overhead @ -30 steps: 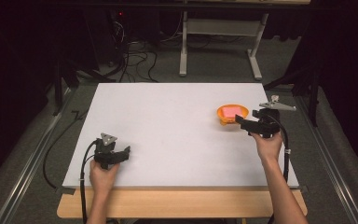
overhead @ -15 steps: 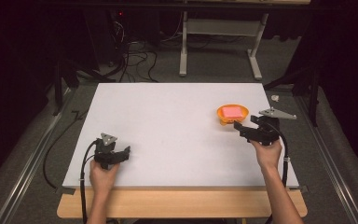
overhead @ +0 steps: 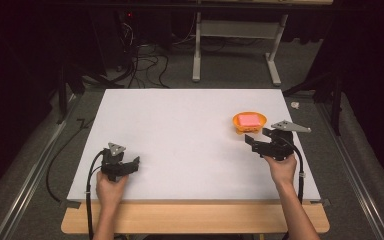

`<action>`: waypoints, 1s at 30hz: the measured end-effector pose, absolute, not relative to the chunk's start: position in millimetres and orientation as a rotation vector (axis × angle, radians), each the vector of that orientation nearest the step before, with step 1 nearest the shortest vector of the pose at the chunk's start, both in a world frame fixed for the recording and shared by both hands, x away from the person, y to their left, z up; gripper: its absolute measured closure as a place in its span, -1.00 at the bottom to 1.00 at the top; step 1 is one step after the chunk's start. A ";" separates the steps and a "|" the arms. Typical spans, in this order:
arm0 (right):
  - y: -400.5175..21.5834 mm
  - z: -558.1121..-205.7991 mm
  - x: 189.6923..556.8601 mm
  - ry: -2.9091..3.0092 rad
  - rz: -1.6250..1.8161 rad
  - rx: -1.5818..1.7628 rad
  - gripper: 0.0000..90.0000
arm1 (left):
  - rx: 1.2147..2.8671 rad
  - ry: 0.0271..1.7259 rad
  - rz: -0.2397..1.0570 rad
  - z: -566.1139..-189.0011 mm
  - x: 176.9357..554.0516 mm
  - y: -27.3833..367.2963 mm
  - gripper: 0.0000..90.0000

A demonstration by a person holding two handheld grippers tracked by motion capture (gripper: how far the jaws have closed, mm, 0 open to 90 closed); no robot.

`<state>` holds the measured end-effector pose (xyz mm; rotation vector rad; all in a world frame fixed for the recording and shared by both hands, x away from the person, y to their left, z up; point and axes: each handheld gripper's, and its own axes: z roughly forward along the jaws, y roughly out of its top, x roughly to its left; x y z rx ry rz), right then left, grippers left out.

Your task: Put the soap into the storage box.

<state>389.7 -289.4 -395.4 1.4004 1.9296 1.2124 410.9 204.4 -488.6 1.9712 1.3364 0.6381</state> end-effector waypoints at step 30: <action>-264.1 -428.5 389.9 2.039 1.170 1.378 -0.45 | 1.969 1.337 0.640 -488.7 410.8 204.3 -0.46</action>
